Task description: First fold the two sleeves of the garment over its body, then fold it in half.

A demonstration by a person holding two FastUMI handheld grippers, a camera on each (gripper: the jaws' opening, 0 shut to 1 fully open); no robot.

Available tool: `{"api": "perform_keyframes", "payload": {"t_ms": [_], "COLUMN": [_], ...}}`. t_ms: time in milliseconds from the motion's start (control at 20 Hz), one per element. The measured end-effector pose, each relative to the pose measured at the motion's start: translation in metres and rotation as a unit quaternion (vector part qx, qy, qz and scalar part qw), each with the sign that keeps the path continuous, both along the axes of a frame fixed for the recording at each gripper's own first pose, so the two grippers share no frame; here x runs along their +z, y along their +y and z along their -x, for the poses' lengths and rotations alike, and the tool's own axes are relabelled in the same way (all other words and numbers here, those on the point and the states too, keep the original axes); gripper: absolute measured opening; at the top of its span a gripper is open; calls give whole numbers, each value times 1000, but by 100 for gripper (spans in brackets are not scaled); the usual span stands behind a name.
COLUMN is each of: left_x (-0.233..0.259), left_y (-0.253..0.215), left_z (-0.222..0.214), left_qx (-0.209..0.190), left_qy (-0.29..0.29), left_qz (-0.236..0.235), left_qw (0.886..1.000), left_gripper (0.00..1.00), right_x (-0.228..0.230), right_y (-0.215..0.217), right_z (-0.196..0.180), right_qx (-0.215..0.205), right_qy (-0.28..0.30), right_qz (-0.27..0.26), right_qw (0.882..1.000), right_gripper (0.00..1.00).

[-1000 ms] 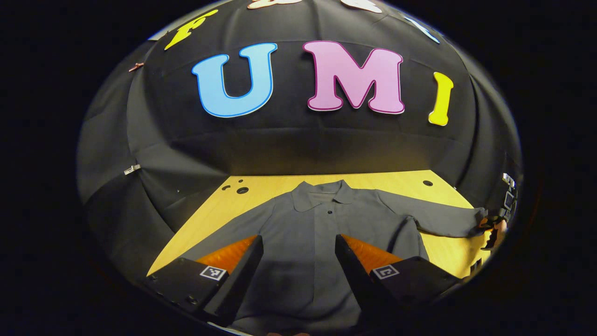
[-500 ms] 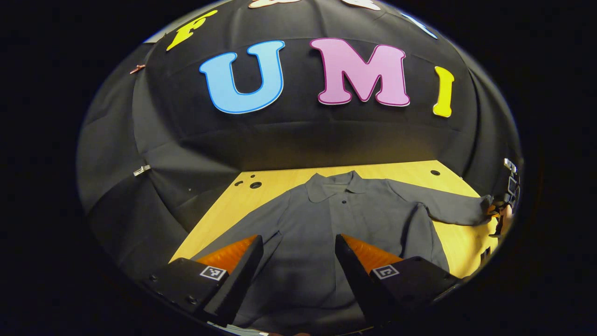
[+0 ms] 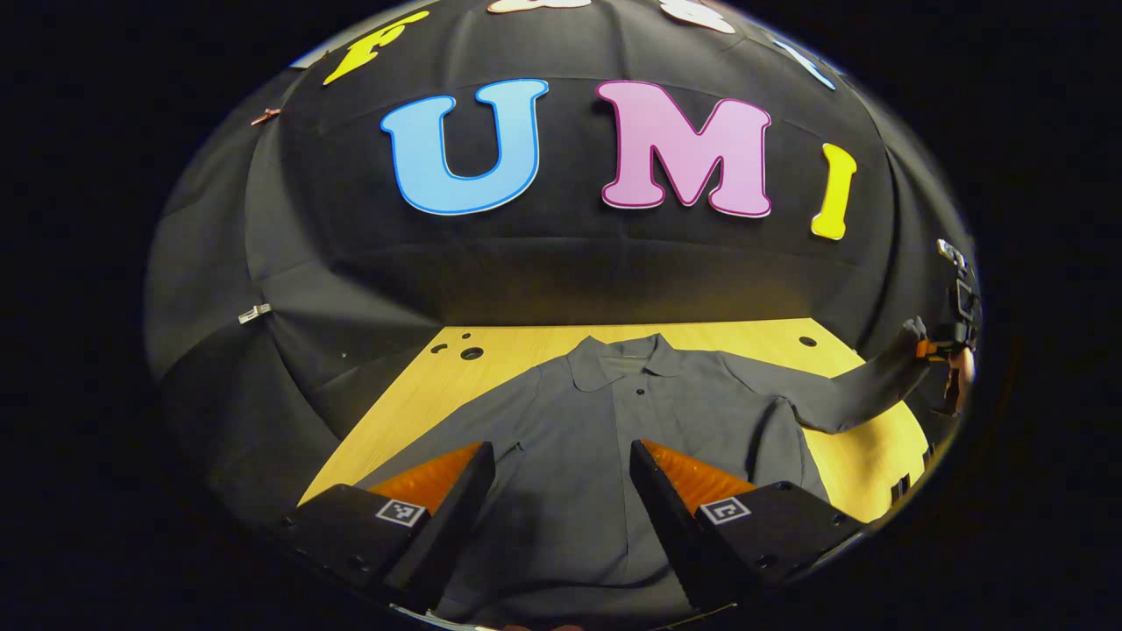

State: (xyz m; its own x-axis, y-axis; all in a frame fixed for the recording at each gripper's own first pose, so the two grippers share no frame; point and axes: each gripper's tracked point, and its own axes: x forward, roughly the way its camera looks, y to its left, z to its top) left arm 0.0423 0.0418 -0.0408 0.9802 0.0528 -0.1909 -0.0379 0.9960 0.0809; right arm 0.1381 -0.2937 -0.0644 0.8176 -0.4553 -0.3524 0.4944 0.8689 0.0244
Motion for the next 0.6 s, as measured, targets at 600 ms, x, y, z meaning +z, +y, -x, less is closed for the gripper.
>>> {"api": "perform_keyframes", "payload": {"t_ms": [600], "left_x": [-41], "left_y": [87], "left_z": [21], "left_qx": [94], "left_qy": [27], "left_qz": [69], "left_qw": [993], "left_gripper": [98], "right_x": [32], "right_y": [281], "right_z": [-78], "right_qx": [223], "right_qy": [-27], "right_qz": [-37], "right_qw": [974], "right_gripper": [10]}}
